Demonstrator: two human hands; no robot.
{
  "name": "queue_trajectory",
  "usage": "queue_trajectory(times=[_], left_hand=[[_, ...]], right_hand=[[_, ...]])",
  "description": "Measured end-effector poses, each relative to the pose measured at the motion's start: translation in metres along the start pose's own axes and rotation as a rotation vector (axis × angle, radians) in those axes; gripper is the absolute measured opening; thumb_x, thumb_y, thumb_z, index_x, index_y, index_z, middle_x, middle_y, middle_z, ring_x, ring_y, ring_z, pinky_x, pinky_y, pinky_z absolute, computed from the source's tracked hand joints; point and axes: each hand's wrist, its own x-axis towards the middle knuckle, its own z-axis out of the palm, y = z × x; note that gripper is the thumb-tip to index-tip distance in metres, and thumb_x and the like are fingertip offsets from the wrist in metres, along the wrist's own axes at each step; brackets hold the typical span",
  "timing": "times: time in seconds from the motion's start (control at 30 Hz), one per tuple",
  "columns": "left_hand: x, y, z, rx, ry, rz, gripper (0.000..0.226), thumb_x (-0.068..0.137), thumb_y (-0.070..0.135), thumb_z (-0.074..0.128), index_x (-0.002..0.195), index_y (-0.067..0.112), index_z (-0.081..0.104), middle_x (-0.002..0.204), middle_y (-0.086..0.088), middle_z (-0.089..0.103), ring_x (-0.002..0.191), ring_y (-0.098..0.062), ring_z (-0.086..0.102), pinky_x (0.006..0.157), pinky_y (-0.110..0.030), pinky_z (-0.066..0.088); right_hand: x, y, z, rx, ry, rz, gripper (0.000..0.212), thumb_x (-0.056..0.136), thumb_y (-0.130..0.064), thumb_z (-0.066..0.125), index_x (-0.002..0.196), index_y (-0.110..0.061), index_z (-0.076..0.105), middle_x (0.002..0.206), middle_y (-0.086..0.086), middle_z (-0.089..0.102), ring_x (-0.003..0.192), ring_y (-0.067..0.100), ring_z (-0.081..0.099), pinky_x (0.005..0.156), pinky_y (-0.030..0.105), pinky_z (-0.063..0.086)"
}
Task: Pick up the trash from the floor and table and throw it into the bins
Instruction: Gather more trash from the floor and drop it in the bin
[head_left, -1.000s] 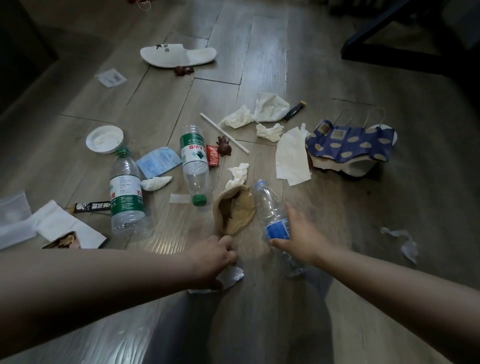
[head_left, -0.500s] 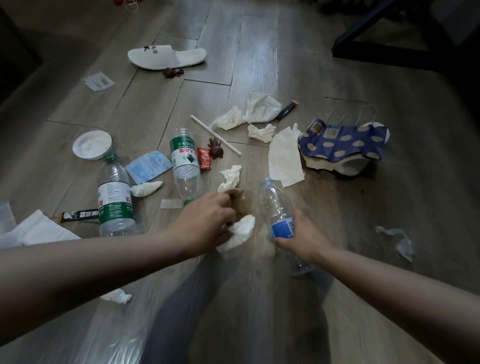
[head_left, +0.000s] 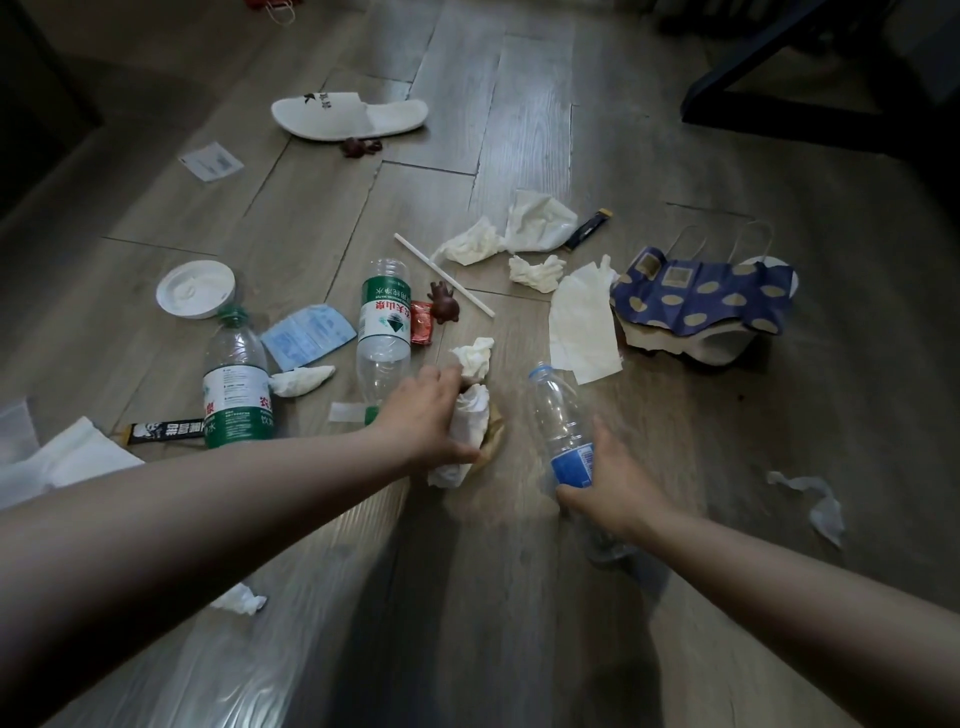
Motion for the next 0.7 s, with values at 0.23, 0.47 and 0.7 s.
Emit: queue_trajectory(times=[0.23, 0.47, 0.7], left_hand=[[-0.003, 0.001, 0.009, -0.030, -0.006, -0.054, 0.085, 0.059, 0.052, 0.081, 0.128, 0.025, 0.040, 0.124, -0.005, 0.047, 0.110, -0.024, 0.051, 0.086, -0.033, 0.043], [-0.005, -0.002, 0.010, -0.014, -0.024, -0.074, 0.093, 0.058, 0.057, 0.079, 0.134, 0.024, 0.037, 0.124, -0.004, 0.042, 0.112, -0.022, 0.047, 0.088, -0.034, 0.046], [-0.003, -0.002, 0.017, 0.140, -0.005, -0.037, 0.127, 0.056, 0.070, 0.072, 0.150, 0.020, 0.003, 0.135, -0.009, 0.031, 0.119, -0.028, 0.038, 0.096, -0.040, 0.044]], right_hand=[[0.002, -0.005, 0.002, 0.023, 0.005, -0.001, 0.103, 0.080, -0.030, 0.074, 0.153, -0.026, 0.003, 0.140, 0.007, 0.044, 0.113, 0.022, 0.055, 0.090, 0.034, 0.051], [0.009, -0.009, 0.000, 0.007, 0.027, -0.004, 0.104, 0.078, -0.031, 0.076, 0.153, -0.022, 0.005, 0.136, 0.007, 0.046, 0.106, 0.018, 0.055, 0.088, 0.032, 0.051], [0.011, -0.011, 0.004, 0.008, 0.043, -0.016, 0.108, 0.073, -0.041, 0.079, 0.153, -0.023, 0.009, 0.141, 0.006, 0.044, 0.115, 0.020, 0.054, 0.092, 0.035, 0.050]])
